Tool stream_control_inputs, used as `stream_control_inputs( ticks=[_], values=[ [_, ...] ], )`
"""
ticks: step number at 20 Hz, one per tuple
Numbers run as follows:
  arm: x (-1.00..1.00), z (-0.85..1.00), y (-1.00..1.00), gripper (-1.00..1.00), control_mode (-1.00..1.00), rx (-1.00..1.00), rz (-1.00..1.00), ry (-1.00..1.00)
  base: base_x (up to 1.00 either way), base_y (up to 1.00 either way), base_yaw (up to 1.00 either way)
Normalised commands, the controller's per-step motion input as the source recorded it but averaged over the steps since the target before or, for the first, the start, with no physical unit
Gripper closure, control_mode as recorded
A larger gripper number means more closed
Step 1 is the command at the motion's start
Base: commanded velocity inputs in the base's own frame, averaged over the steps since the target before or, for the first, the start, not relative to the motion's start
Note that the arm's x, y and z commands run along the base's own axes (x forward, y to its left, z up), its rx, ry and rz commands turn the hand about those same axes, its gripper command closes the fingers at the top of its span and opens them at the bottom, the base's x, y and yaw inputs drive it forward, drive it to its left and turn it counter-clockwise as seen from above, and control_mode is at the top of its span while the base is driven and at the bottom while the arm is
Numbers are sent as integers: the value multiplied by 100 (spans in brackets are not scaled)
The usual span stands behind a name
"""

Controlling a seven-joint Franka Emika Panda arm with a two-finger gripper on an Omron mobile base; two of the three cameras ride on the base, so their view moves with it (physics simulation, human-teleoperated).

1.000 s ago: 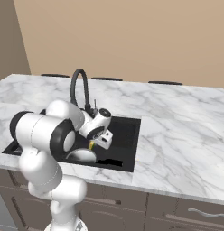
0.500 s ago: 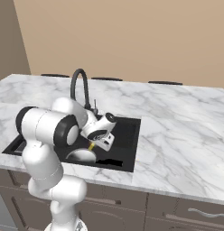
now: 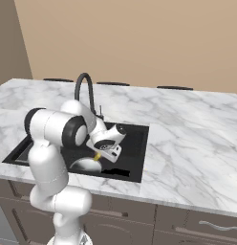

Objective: Pick the pan and sponge and place them into the sink. Then turn on the water.

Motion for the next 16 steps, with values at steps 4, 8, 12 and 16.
stream_control_inputs(
  ticks=[4,8,12,16],
  values=[
    [3,-18,8,100,-100,-4,3,0,0,0,0],
    [5,-14,10,100,-100,-2,1,1,0,0,0],
    [8,-10,11,100,-100,-1,1,1,0,0,0],
    [6,-13,5,100,-100,2,3,0,0,0,0]
  ],
)
